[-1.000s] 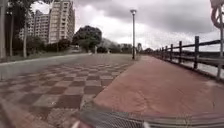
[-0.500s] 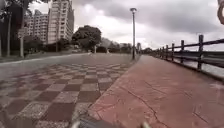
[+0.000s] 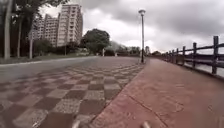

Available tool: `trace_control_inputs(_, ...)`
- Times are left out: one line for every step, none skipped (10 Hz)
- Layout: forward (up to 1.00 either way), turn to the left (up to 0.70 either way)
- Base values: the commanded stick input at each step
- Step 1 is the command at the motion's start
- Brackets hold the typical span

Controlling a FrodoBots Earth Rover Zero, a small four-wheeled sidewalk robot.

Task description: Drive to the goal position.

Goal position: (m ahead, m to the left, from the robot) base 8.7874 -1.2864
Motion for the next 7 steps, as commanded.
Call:
trace_control_inputs(0.50, 0.01)
trace_control_inputs(0.50, 0.04)
trace_control_inputs(0.50, 0.04)
trace_control_inputs(0.50, 0.03)
trace_control_inputs(0.50, 0.04)
trace_control_inputs(0.50, 0.04)
trace_control_inputs(0.50, 0.04)
